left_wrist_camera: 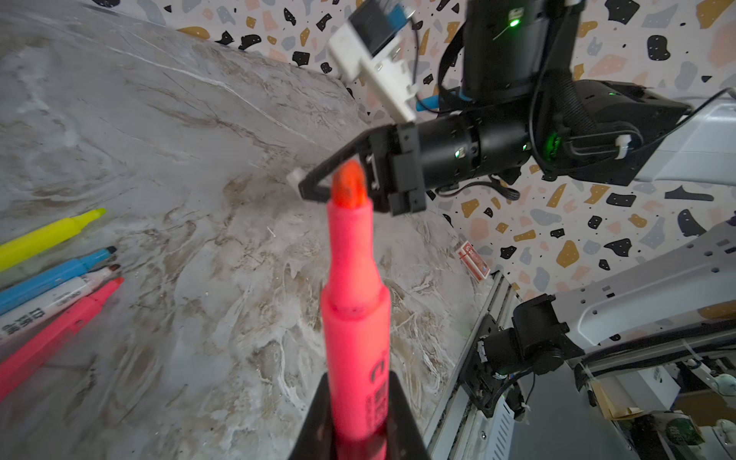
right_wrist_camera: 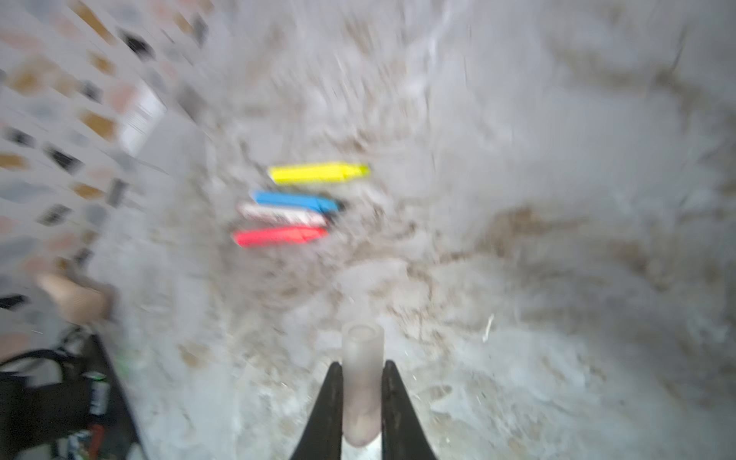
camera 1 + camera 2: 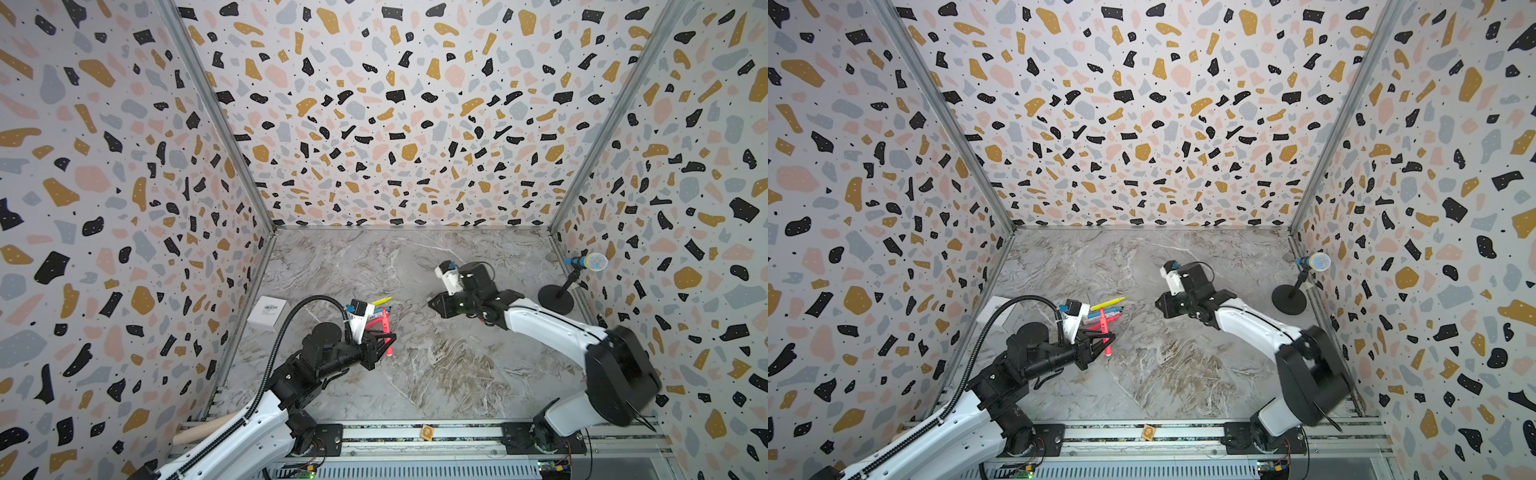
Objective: Insert pens into pen caps
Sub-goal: Pick up the pen cap from the center of the table.
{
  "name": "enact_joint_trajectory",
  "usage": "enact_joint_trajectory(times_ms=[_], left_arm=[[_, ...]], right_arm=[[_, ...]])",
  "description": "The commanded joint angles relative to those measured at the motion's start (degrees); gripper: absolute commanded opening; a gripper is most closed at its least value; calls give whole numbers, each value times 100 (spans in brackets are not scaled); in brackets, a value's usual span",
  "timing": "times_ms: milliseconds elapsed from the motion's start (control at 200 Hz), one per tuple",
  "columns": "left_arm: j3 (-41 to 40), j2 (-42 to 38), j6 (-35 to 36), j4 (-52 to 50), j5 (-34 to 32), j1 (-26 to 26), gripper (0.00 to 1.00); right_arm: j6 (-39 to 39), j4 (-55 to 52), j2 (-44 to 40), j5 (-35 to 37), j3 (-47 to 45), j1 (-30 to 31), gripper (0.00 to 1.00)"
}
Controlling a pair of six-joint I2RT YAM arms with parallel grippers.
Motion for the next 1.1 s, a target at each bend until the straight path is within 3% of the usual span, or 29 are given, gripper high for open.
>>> enact_joint_trajectory(times_ms=[0,190,365,1091], left_arm=[[-84,243,-255,941,-246,-560,0],[-25,969,-360,2006,-696,-1483,0],[210,1517,-325,2495,-749,-1677,0],[621,1955,-300,2692,-633,-1693,0]], right_arm=[[440,1773,-868,-1528,-439,-293,1],[1209,3512,-1413,-2547,-1017,-441,0],[1979,4825,-1480,-3032,-1373,-405,0],[1960,5062,-1446,-2874,-1537,171,0]])
